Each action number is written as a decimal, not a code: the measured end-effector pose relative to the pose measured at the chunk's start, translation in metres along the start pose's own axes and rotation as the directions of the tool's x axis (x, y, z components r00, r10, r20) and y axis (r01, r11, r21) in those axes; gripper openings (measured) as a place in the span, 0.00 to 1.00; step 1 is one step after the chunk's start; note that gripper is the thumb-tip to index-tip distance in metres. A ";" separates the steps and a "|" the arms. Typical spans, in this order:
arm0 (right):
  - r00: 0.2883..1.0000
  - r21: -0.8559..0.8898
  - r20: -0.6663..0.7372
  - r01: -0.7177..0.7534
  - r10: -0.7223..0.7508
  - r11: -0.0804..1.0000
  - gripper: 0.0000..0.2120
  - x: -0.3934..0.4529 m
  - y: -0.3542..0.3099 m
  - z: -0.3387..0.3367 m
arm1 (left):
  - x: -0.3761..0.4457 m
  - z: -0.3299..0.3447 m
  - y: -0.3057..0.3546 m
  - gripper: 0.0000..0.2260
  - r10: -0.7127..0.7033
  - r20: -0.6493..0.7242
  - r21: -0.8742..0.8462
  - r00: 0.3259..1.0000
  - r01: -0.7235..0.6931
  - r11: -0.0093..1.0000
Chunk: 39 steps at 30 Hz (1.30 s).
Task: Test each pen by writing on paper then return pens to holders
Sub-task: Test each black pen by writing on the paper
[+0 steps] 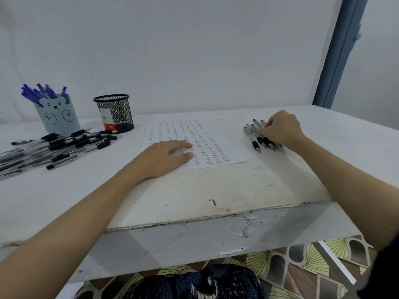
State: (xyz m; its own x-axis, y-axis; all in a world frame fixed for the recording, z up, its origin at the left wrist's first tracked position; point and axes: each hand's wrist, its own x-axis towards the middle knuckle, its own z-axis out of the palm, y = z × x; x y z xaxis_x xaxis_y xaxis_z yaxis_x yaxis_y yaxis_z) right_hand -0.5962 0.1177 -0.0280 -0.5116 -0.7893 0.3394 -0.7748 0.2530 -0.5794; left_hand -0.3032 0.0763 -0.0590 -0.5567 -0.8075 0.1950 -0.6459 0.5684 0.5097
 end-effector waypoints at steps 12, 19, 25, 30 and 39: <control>0.994 -0.083 -0.104 0.015 -0.023 0.996 0.10 -0.004 0.000 -0.006 | -0.005 -0.001 0.005 0.19 -0.003 0.018 -0.007 1.000 0.003 1.000; 0.933 0.066 0.051 0.354 -0.357 0.933 0.07 -0.029 -0.089 -0.004 | -0.034 -0.016 0.005 0.18 -0.051 0.070 -0.061 0.996 0.056 0.997; 0.773 0.152 0.294 0.543 -0.562 0.826 0.07 -0.065 -0.186 0.048 | -0.094 -0.056 -0.024 0.16 -0.138 -0.072 -0.009 0.988 0.137 0.990; 0.568 0.201 0.401 0.711 -0.719 0.674 0.11 -0.097 -0.247 0.106 | -0.149 -0.093 -0.066 0.15 -0.230 -0.176 0.068 0.957 0.245 0.967; 0.434 0.003 0.344 0.887 -0.833 0.463 0.17 -0.135 -0.290 0.167 | -0.180 -0.103 -0.106 0.14 -0.275 -0.283 0.004 0.919 0.288 0.958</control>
State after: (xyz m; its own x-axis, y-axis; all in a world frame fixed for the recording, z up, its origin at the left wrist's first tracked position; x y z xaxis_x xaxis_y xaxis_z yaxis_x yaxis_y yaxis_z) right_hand -0.2405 0.0570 -0.0299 0.5512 -0.7453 0.3751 -0.8110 -0.5842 0.0311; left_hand -0.0804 0.1451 -0.0617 -0.1867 -0.9429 0.2759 -0.7808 0.3128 0.5408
